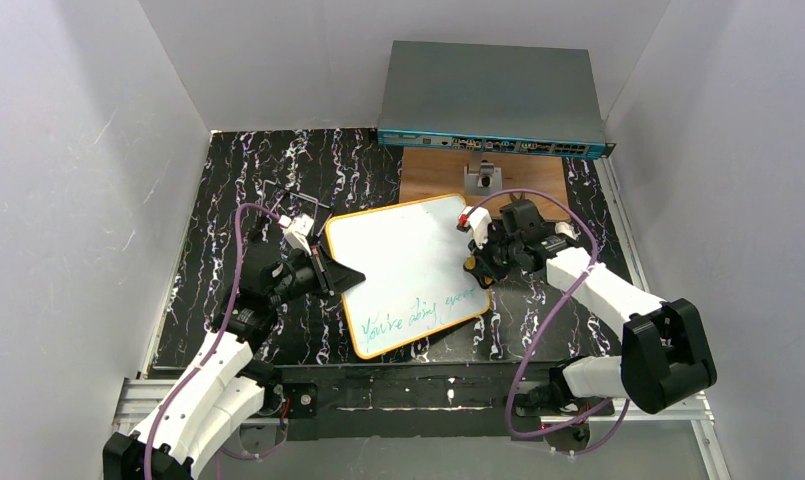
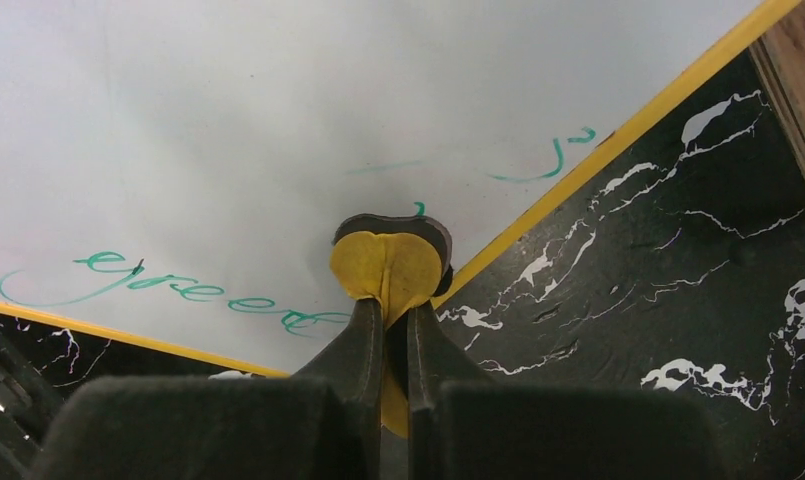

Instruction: Erase the whiteboard

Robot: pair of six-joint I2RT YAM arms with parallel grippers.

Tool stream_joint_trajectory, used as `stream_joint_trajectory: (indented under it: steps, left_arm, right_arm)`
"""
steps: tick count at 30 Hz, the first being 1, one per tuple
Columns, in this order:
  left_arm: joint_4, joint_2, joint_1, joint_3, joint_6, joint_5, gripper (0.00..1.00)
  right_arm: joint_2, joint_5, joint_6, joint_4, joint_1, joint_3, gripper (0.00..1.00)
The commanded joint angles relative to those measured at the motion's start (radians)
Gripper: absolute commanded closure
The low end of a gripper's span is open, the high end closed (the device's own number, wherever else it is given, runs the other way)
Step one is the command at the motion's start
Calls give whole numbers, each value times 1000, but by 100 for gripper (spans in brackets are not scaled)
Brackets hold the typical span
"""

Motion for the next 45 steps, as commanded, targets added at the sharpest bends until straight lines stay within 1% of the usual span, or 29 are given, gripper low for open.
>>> stream_joint_trajectory:
  steps: [1,4,6,8,10,12,14,16,18,21,24,26,27,30,34,37,39,40,43,45]
  left_arm:
    - [-12,2,-12,14,160,-1,100]
    - [-11,7,-12,18,168,0,100]
    - [-13,11,-11,21,171,3,100]
    - [-15,6,-13,20,173,4,100]
    - [-17,-5,-13,18,170,4,100]
    - [-16,-16,-11,15,167,-1,100]
    - [-16,-16,-12,15,171,-4,100]
    - [-13,-7,-12,17,173,-2,100]
    - [-9,3,-11,18,173,0,100]
    - [-6,7,-12,20,173,0,100]
    - [-6,0,-13,18,173,3,100]
    - [-5,-4,-13,17,173,8,100]
    - [-7,-4,-13,16,173,12,100]
    - [-1,-4,-13,16,170,18,100]
    - [4,8,-14,18,169,29,100]
    - [4,6,-13,15,169,29,100]
    - [7,8,-13,15,169,29,100]
    - [7,10,-13,14,169,28,100]
    - [7,13,-13,15,169,29,100]
    - [10,16,-13,16,169,30,100]
  right_arm:
    - [8,-65,-57,-81,52,-5,99]
    - [-19,-140,-101,-108,109,-19,99]
    - [-15,-126,-96,-107,115,-14,99]
    - [-7,-45,-73,-67,102,-12,99]
    - [11,80,-11,-7,54,0,99]
    - [45,120,24,-5,-8,21,99]
    - [64,149,24,-13,-22,19,99]
    - [68,138,17,-26,-22,18,99]
    - [60,79,3,-51,-10,17,99]
    - [38,-21,-46,-94,40,5,99]
    - [16,-73,-73,-111,89,2,99]
    - [18,-65,-62,-101,95,9,99]
    - [22,-32,-40,-78,92,15,99]
    - [38,70,67,14,32,65,99]
    - [85,97,141,52,-32,135,99]
    - [96,59,136,49,-38,126,99]
    - [87,-13,106,25,-37,108,99]
    - [78,-75,89,6,-35,100,99]
    - [33,-200,28,-19,12,59,99]
    - [10,-207,25,2,46,50,99]
